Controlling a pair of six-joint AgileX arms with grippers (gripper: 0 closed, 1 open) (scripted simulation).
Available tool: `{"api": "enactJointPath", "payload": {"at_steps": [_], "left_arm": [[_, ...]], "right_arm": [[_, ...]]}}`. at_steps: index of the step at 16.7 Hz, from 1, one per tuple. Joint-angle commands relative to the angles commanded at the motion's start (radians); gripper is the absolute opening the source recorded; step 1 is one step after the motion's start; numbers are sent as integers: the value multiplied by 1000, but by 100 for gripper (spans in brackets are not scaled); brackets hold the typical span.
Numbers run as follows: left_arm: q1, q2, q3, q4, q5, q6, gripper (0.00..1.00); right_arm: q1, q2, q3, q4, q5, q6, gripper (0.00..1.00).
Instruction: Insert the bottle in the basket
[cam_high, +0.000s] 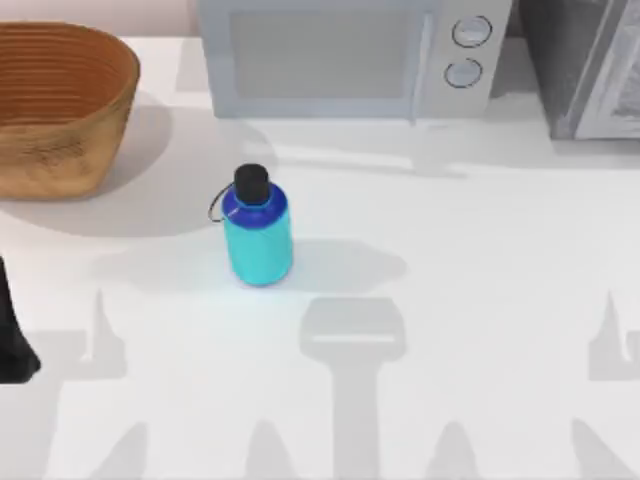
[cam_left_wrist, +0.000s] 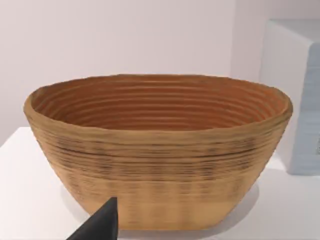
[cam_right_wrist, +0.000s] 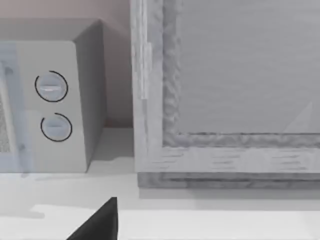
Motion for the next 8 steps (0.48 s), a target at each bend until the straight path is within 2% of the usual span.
{"api": "enactJointPath", "payload": {"at_steps": [4,8], "left_arm": [[-4,30,5,25,10,2,100],[-22,212,36,173,64,14,100]], "right_arm": [[0,0,0,0,0,0,100],[0,0,0,0,0,0,100]]}}
